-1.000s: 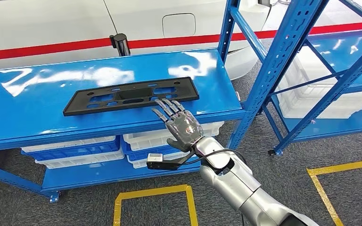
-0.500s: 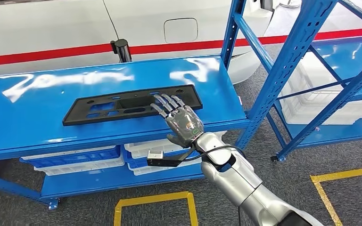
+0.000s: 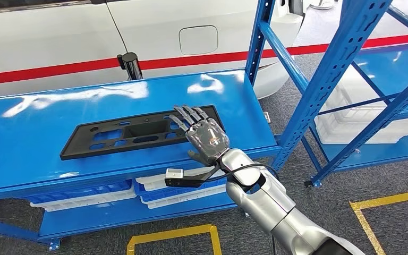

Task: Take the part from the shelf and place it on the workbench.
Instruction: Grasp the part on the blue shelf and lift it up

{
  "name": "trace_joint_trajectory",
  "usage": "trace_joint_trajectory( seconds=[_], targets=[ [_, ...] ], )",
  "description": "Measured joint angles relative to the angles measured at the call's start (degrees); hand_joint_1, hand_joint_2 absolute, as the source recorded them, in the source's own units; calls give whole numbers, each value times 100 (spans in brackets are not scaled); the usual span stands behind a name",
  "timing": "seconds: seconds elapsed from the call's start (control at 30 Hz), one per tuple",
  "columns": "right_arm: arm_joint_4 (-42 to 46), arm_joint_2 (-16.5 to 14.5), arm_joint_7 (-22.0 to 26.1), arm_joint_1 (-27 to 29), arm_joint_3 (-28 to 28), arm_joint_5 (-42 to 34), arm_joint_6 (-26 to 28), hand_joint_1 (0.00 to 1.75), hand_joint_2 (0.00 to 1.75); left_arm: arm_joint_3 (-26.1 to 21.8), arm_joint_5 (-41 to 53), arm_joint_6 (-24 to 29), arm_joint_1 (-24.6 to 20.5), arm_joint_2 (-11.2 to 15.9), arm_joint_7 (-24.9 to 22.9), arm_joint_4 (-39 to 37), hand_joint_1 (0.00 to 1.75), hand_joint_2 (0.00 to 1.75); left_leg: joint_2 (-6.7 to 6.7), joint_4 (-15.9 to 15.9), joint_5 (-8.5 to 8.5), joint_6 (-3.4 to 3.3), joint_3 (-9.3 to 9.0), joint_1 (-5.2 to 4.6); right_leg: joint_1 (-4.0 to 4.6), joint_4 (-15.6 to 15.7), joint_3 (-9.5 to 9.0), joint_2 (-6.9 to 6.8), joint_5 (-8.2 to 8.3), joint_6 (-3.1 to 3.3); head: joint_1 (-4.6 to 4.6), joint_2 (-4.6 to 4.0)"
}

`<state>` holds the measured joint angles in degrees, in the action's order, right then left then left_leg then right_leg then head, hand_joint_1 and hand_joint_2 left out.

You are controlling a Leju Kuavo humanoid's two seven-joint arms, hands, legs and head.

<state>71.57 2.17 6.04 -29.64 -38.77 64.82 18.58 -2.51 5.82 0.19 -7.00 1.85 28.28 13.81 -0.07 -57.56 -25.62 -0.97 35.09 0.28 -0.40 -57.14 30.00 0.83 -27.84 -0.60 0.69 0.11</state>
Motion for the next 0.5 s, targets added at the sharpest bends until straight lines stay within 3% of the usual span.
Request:
trace_joint_trajectory(
  seconds=[0.07, 0.13, 0.23, 0.27, 0.3, 0.33, 0.4, 0.43, 0.5],
  targets=[
    [3, 1, 0, 3, 1, 0, -1, 0, 175, -1, -1, 1, 5, -3, 2, 1, 0, 0, -9, 53, 88, -69, -105, -2, 19, -87, -12, -3, -16, -63, 2, 0],
    [10, 3, -1, -17, 3, -1, -1, 0, 175, -1, -1, 1, -4, -10, 9, 1, 0, 0, -12, 89, 88, -113, -206, 6, 15, -427, 165, -16, -123, -84, 8, 0],
    [15, 10, -1, -10, -1, -1, -1, 0, 175, -1, -1, 1, 0, -11, 13, 1, 0, 0, -15, 99, 39, -163, -246, 0, 2, -1382, 817, -26, -430, -75, 14, 0],
    [15, 19, -1, 11, -2, -1, -2, 0, 175, -1, -1, 0, 6, -13, 13, 1, 0, 0, -23, 98, 21, -168, -256, -4, 1, -1542, 976, -26, -461, -86, 13, 0],
    [15, 28, -1, 28, -2, -1, -2, 0, 175, -1, -1, 0, 12, -15, 13, 1, 0, 0, -32, 97, 3, -165, -275, -7, 0, -1483, 1025, -27, -392, -116, 14, 0],
    [15, 37, -1, 38, -3, -1, -2, 0, 175, -1, -1, 5, 16, -18, 13, 1, 0, 0, -40, 97, -18, -155, -305, -8, -5, -1221, 966, -30, -234, -157, 14, 0],
    [15, 42, -1, 42, -4, -1, -6, 0, 175, -1, 3, 56, 18, -23, 13, 1, 0, 0, -46, 92, -69, -115, -377, -14, -10, -438, 698, -54, 166, -208, 13, 0],
    [15, 42, -1, 41, -7, -2, -11, 0, 175, -1, 7, 99, 16, -24, 13, 1, 0, 0, -45, 89, -97, -86, -395, -19, -3, -174, 602, -69, 262, -174, 14, 0],
    [17, 43, -2, 46, -13, -21, -30, 0, 175, -2, 19, 182, 16, -24, -2, 1, 0, 0, -41, 71, -147, -33, -389, -31, 4, -7, 529, -85, 360, -74, 10, 0]
  ],
)
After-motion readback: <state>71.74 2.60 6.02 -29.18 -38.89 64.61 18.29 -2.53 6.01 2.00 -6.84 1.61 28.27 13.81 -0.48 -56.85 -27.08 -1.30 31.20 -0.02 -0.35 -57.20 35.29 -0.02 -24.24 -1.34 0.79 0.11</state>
